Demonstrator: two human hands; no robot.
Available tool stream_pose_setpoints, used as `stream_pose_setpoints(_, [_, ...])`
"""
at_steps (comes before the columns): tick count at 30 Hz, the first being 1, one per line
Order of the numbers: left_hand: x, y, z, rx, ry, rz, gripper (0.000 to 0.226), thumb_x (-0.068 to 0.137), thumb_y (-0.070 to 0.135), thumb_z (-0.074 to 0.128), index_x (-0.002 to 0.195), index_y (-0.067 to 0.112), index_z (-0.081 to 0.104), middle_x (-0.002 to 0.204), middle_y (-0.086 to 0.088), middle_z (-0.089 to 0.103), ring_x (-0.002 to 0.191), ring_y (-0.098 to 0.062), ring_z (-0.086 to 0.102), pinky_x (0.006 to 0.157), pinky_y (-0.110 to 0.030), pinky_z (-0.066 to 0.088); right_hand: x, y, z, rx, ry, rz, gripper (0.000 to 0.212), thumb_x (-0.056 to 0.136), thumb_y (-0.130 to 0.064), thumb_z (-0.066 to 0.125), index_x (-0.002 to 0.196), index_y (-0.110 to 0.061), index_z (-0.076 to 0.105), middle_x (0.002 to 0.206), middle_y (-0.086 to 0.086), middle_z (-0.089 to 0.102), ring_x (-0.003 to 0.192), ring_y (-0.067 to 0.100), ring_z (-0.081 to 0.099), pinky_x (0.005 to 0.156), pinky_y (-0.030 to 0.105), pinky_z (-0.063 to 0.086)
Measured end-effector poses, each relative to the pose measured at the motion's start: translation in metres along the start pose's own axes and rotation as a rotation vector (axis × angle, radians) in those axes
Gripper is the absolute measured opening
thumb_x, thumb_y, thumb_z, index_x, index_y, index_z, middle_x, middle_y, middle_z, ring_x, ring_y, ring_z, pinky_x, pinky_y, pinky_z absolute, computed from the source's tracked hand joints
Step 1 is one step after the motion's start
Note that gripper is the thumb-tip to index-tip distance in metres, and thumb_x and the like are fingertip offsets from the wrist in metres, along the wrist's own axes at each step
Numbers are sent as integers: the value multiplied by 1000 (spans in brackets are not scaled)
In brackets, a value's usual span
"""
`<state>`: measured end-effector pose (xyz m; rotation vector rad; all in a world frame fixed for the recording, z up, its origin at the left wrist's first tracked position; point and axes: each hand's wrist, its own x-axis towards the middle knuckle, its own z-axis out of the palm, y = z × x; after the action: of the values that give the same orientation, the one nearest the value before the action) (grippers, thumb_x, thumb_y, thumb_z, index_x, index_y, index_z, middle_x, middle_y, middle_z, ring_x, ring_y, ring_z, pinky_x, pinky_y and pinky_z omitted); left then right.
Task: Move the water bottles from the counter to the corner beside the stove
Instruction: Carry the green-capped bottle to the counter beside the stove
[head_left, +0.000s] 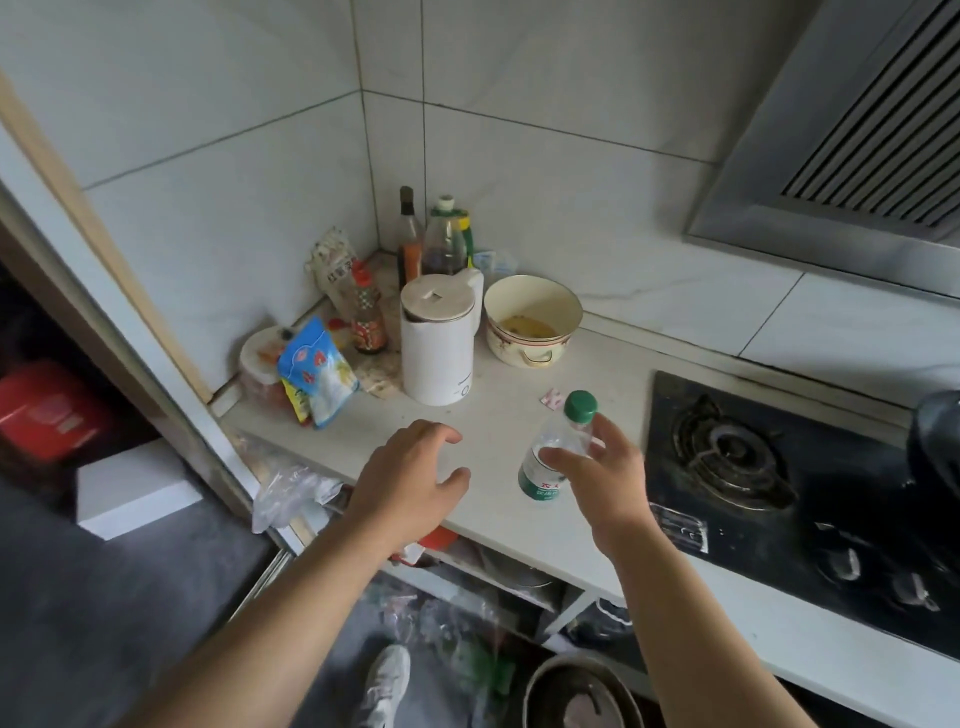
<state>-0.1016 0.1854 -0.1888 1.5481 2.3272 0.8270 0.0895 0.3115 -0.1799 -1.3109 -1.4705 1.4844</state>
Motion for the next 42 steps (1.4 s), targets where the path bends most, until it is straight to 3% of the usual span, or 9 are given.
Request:
stream_pose_setpoints(3, [25, -15, 4, -11, -18, -1, 39, 85, 44, 64, 120, 30, 54, 125, 13, 58, 109, -9, 54, 91, -33, 48, 24, 0, 16, -2, 6, 36, 78, 74, -5, 87, 143, -21, 56, 127, 4, 66, 111, 24, 63, 90, 40, 46])
stream_pose_setpoints(7, [65, -36, 6, -8, -36, 32, 38, 85, 43, 65, 119, 28, 56, 123, 11, 60, 106, -12, 56, 87, -32, 46, 55, -4, 43, -3, 39, 79, 77, 73, -7, 88, 142, -22, 57, 123, 1, 66, 100, 10, 64, 76, 24, 45])
stream_pose_setpoints(12, [114, -58, 6, -12, -69, 72, 37, 85, 42, 65, 118, 27, 57, 122, 9, 60, 105, -15, 56, 85, -34, 47, 96, -10, 79, -54, 108, 135, 67, 71, -8, 88, 129, -27, 61, 121, 2, 67, 113, 27, 62, 88, 39, 48])
stream_pose_setpoints(17, [140, -78, 10, -22, -114, 105, 38, 85, 41, 66, 119, 25, 57, 120, 9, 60, 103, -15, 57, 83, -31, 46, 129, -11, 111, -122, 174, 185, 73, 67, -11, 87, 134, -21, 60, 127, 9, 65, 116, 31, 62, 104, 52, 50])
stream_pose_setpoints(23, [156, -100, 10, -65, -135, 160, 37, 86, 42, 65, 117, 25, 58, 115, 11, 61, 99, -9, 58, 82, -27, 49, 159, -6, 147, -199, 175, 212, 70, 68, -10, 85, 133, -19, 60, 128, 13, 62, 119, 33, 60, 103, 50, 51])
stream_pose_setpoints(28, [169, -116, 12, -66, -174, 140, 36, 87, 44, 60, 120, 28, 56, 119, 14, 58, 103, -7, 55, 86, -28, 48, 176, -2, 169, -259, 169, 219, 75, 71, -11, 86, 140, -18, 56, 110, -14, 54, 125, 26, 57, 107, 50, 49])
stream_pose_setpoints(32, [175, -122, 17, -117, -211, 140, 36, 88, 44, 59, 120, 30, 54, 120, 15, 57, 107, -6, 53, 89, -28, 48, 180, 9, 181, -269, 181, 229, 75, 74, -14, 86, 141, -22, 53, 138, 3, 61, 131, 24, 54, 107, 45, 47])
stream_pose_setpoints(39, [183, -127, 22, -116, -250, 173, 38, 89, 45, 57, 122, 29, 53, 123, 14, 56, 109, -6, 52, 91, -27, 46, 185, 11, 183, -308, 178, 227, 77, 77, -21, 87, 144, -28, 49, 143, 0, 58, 133, 22, 52, 108, 44, 45])
stream_pose_setpoints(42, [186, -127, 23, -113, -245, 185, 37, 88, 46, 58, 121, 31, 52, 122, 15, 57, 107, -5, 53, 89, -24, 46, 188, 10, 180, -320, 160, 234, 77, 77, -21, 88, 144, -26, 51, 143, -1, 59, 133, 21, 52, 102, 37, 43])
